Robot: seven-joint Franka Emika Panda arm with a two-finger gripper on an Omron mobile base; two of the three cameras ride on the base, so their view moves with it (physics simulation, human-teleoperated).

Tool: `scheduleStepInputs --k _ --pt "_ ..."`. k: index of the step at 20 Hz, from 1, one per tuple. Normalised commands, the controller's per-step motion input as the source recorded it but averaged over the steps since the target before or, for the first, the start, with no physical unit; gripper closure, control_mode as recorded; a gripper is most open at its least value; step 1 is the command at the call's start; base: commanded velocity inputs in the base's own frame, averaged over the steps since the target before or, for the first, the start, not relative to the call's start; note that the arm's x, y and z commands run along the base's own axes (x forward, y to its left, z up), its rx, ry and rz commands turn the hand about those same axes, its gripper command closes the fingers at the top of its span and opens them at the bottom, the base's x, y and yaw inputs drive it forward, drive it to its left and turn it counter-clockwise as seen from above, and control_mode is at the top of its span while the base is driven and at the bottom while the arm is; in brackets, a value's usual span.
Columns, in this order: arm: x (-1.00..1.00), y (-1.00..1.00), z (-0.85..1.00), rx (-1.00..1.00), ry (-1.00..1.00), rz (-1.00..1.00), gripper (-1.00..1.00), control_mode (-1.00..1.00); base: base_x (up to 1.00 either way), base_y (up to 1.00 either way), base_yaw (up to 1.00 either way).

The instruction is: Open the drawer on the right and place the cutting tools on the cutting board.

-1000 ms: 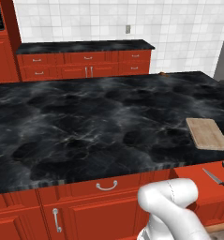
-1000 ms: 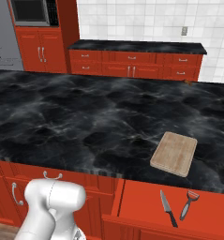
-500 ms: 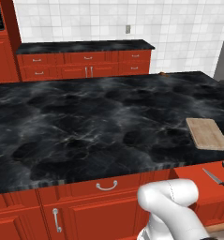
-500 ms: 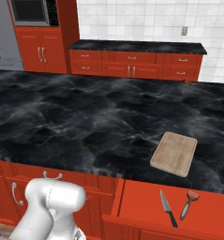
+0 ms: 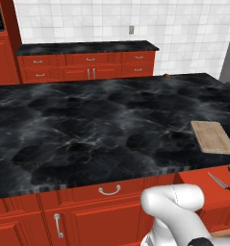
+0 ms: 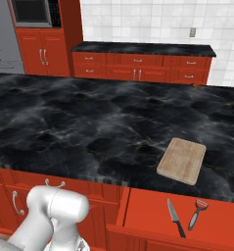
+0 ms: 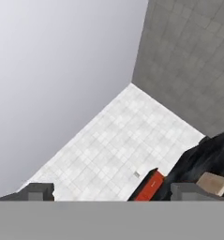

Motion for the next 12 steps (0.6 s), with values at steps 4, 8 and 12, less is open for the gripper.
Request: scheduleStepInputs --k 4,8,12 --pt "0.14 0.38 0.63 -0.11 0.28 0.00 -1.00 -1.00 0.00 0.00 0.00" --pt "0.32 0.33 0.56 -0.11 0.42 0.00 -1.00 -1.00 0.00 0.00 0.00" --pt "0.46 0.24 0.56 -0.10 0.48 0.00 -1.00 -1.00 0.00 0.00 0.00"
